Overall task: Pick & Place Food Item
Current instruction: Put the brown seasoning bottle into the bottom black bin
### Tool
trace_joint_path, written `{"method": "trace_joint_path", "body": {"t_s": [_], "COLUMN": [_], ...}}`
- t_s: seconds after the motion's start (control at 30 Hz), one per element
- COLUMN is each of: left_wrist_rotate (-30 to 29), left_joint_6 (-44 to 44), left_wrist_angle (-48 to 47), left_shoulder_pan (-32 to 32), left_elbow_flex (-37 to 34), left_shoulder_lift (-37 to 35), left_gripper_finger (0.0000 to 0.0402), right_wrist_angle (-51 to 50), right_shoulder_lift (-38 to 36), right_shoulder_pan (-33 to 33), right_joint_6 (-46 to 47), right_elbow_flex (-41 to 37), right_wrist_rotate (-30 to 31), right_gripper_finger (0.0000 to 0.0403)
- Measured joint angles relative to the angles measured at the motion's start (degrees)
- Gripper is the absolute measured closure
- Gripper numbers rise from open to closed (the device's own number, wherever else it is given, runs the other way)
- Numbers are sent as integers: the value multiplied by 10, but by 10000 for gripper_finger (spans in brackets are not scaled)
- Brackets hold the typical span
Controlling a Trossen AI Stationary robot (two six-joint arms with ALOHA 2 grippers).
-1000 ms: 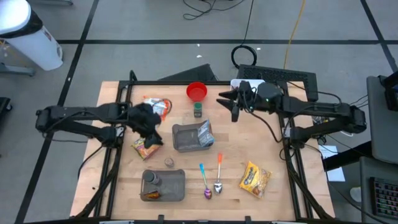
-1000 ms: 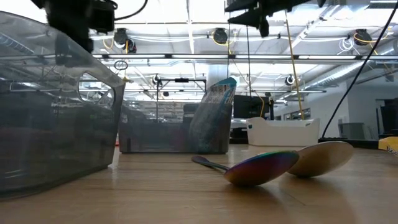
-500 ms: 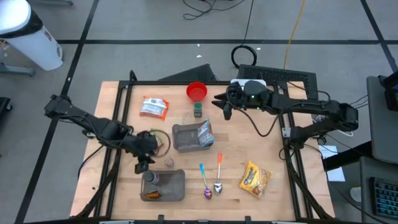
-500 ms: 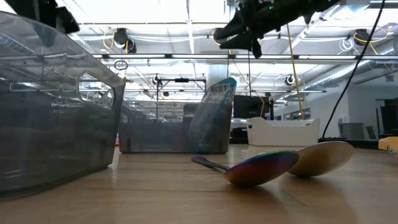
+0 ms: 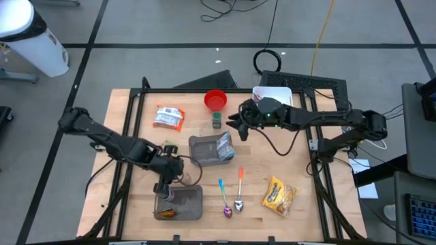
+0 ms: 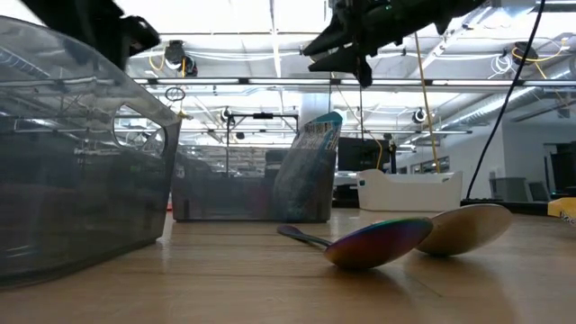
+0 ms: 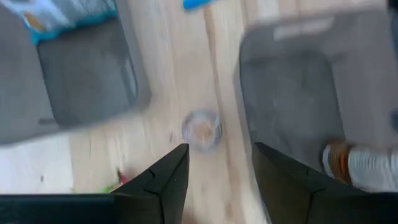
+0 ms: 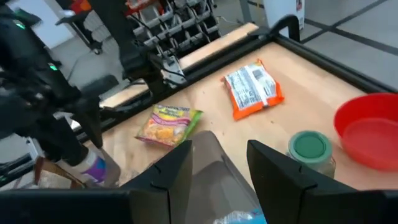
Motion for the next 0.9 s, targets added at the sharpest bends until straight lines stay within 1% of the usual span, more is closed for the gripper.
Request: {"method": "trace_joint_path", "body": {"t_s": [0.1, 0.2, 0.27, 0.33, 0.47, 0.53, 0.6, 0.73, 0.83, 0.9], "left_wrist_rotate": [11, 41, 64, 90, 159, 181, 170, 94, 47, 42], "left_joint_6": [-14, -86, -145, -232, -457, -558, -644, -787, -842, -857], "left_wrist_angle": [49, 85, 85, 72, 75, 86, 101, 106, 96, 79], "left_shoulder_pan": [23, 44, 51, 55, 60, 57, 50, 38, 37, 38], "left_elbow_flex": [0, 0, 0, 0, 0, 0, 0, 0, 0, 0], "left_shoulder_lift": [8, 21, 35, 48, 73, 82, 89, 90, 90, 90], "left_gripper_finger": [220, 220, 220, 220, 220, 220, 220, 220, 220, 220], "right_wrist_angle": [-11, -50, -80, -117, -164, -165, -167, -163, -166, -166], "right_shoulder_lift": [-10, -21, -31, -44, -61, -67, -69, -69, -69, -68], "right_shoulder_pan": [6, 10, 10, 10, 10, 10, 9, 1, -4, -8], "right_joint_6": [-1, -18, -36, -44, -56, -79, -96, -108, -122, -130], "right_elbow_flex": [0, 0, 0, 0, 0, 0, 0, 0, 0, 0], "right_wrist_rotate": [-1, -16, -35, -46, -46, -45, -44, -46, -45, -46], "right_gripper_finger": [256, 259, 258, 259, 259, 258, 257, 260, 260, 259]}}
